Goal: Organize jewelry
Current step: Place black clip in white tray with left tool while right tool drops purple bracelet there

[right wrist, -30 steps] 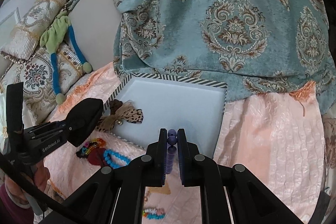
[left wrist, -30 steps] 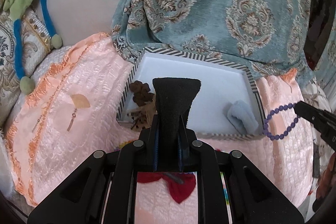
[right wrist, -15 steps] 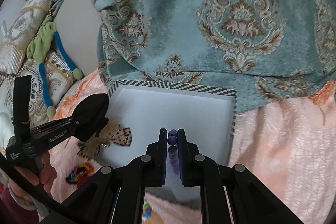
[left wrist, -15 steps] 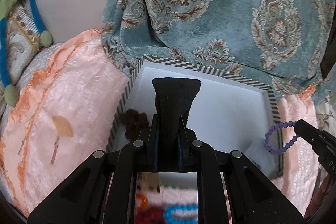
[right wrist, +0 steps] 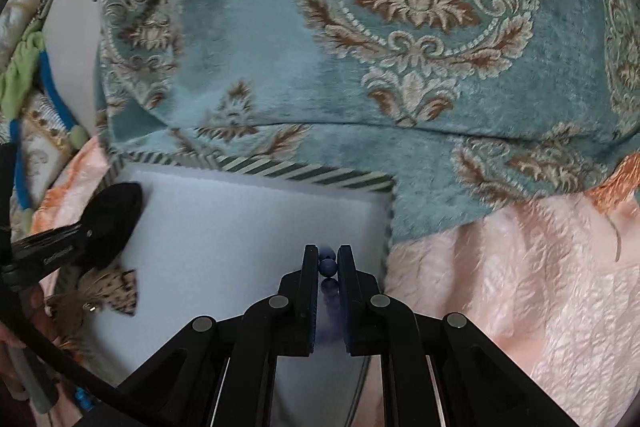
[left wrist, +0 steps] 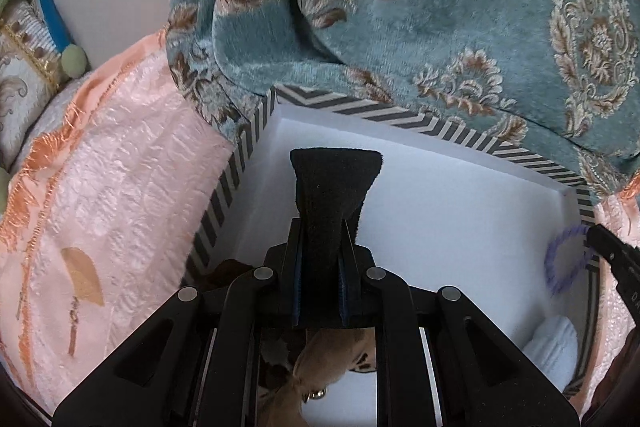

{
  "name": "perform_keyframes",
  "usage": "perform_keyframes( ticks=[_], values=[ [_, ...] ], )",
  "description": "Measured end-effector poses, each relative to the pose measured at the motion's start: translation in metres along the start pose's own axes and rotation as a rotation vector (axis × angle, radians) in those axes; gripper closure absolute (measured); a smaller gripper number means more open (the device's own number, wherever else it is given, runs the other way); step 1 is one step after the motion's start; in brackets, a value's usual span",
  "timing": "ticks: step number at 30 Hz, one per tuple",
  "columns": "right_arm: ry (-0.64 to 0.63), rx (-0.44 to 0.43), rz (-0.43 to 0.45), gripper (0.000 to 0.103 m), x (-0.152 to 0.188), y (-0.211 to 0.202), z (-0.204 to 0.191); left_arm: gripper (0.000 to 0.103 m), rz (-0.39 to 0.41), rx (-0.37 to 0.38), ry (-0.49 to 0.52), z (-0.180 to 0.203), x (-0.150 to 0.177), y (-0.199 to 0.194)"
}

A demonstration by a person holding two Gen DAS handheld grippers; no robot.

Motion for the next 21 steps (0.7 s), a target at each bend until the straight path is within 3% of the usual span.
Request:
perform_keyframes(
  ticks=[4,6,8,10,12,21],
  values=[
    [-0.020,-0.017,-0.027,0.094,0.006,0.009,-0.003,0.087,-0.003,-0.006,0.011,0.002,0.003,0.003],
    [-0.010,-0.023,-0.043,0.093,0.010,0.009,-0.003,0.074,-0.011,-0.007,0.005,0.001,0.003,0.003],
    [0.001,-0.028,-0.043,0.076,0.012,0.005,-0.003,0.061,-0.019,0.005,-0.011,-0.001,0.004,0.003],
    [0.012,-0.050,-0.031,0.067,0.015,-0.002,-0.004,0.050,-0.010,0.015,-0.018,0.000,0.004,-0.001],
    [0.014,-0.059,-0.028,0.067,0.018,-0.010,-0.006,0.041,0.019,0.002,-0.001,0.001,0.006,-0.009],
    [0.016,-0.079,0.005,0.061,0.042,-0.055,-0.016,0.039,0.068,-0.023,0.024,0.003,0.021,-0.044]
  ],
)
Point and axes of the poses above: each gripper's, at about its wrist camera, not at the fingertips, and y roughly the way its jaws point, z to its right, x to its underside, the point moved 8 cm from there along y, roughly the way its jaws point, and after that the axes turned 2 degrees about -z, right-handed, at the moved point
